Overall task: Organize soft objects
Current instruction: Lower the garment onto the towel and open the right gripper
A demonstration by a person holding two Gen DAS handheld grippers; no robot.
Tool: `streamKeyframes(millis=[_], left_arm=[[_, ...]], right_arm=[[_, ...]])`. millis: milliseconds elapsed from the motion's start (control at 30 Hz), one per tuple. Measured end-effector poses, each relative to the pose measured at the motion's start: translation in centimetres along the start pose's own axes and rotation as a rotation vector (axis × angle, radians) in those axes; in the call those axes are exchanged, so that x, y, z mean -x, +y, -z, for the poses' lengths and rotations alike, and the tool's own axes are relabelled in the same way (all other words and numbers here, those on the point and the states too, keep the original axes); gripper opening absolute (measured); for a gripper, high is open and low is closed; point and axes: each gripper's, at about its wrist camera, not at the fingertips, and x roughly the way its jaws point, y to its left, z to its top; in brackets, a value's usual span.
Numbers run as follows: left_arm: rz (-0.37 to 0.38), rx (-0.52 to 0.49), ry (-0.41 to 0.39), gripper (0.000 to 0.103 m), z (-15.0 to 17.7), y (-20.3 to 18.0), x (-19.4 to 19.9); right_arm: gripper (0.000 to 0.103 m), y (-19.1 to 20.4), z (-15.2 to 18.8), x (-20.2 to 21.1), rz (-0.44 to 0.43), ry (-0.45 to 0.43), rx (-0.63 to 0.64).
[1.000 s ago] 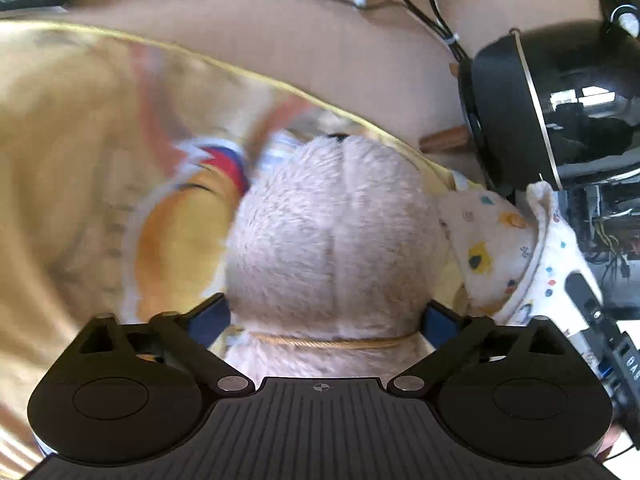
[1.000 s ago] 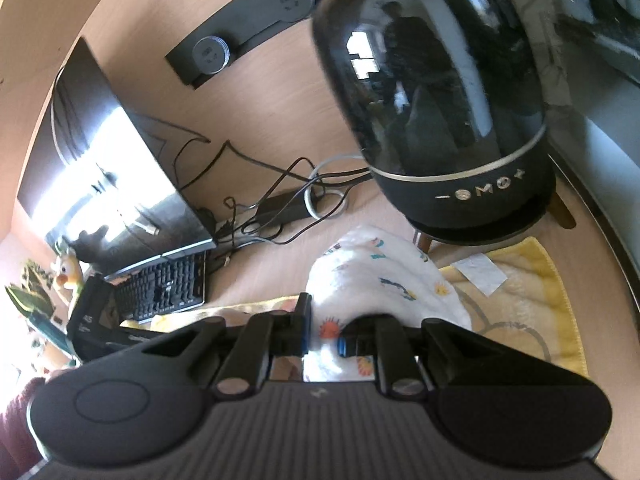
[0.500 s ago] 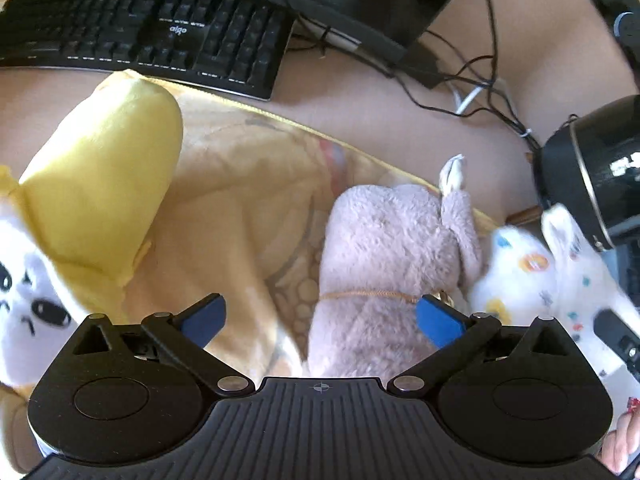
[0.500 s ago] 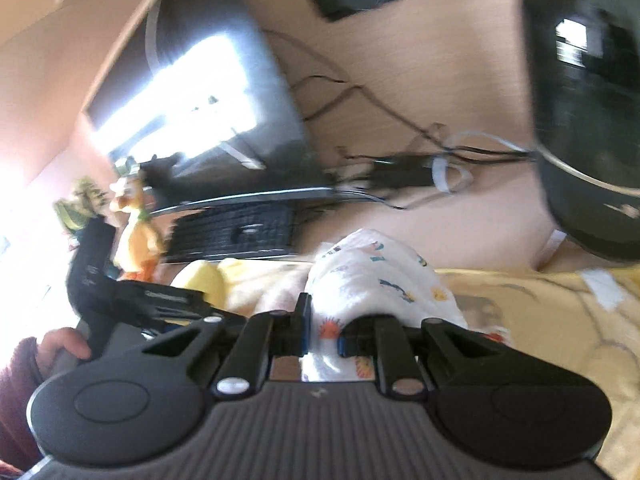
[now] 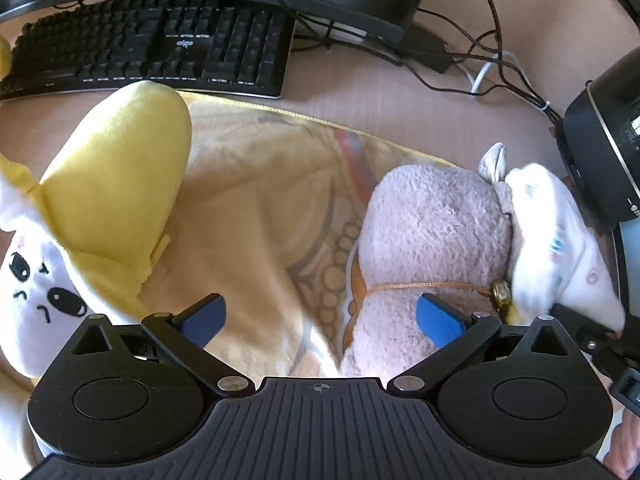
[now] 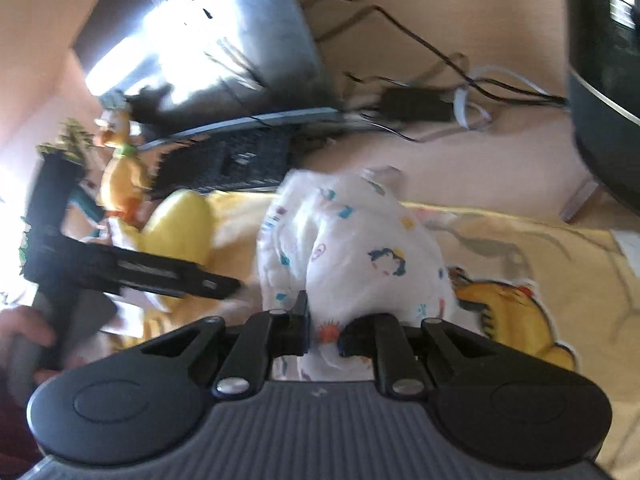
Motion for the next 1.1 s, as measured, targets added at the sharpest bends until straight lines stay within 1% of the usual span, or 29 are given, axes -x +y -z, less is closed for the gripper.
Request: streamKeyframes(millis=[133,233,333,467,600,733,800,833,967,1000,1100], left_arm=[[-0.008,-0.007,0.004,0.103,-0.1,-0.1,-0.1],[-0.01,-0.002,0.012,0.103,-0.3,0.0,-0.2],[-0.002,0.01,0.026,0.103,-0.5,0.3,-0.4],[0.011,0.025,0.044,0.103,-0.8,0.7,-0.6],[0.015,0.027,0.056,0.103,-1.1,0.7,-0.8],[0.017,0.024,0.066,0.103,-1.3,0.6,-0.9],[0.013,0.012,0.065,0.103,-1.5,0.3,-0.8],[0.012,0.006,0.065,0.103,-1.5,0.2,-0.7],[0.033,-0.01,0.06,0.103,-1.9,-0.3,-0.3],[0.04,-0.013,0.06,0.103,-2.0,-0.4,-0.2],[0.057,-0.019,0.058,0.103,-2.2,-0.9,0.1]], right_arm=[[0.014,-2.4,1.2,-0.8,0.057,0.033,-0.052],[0.013,-3.8,2.2,-0.8,0.1,0.037,-0.077],[0.013,-5.4,2.5,0.3,0.134,0.014,-0.11],[0.013,-7.4,2.6,2.8,0.179,-0.043,-0.159],[0.013,-9.6,2.7,5.1,0.26,-0.091,-0.195],[0.013,-12.3,3.4,6.0,0.342,-0.087,-0.252],[0.014,-13.3,3.8,6.0,0.371,-0.06,-0.278],[0.018,-13.7,4.1,5.8,0.381,-0.049,-0.289],[0.025,-14.4,5.3,4.3,0.422,0.008,-0.285],[0.028,-14.4,5.6,4.0,0.434,0.017,-0.277],[0.035,-14.2,6.0,3.8,0.463,0.021,-0.269]])
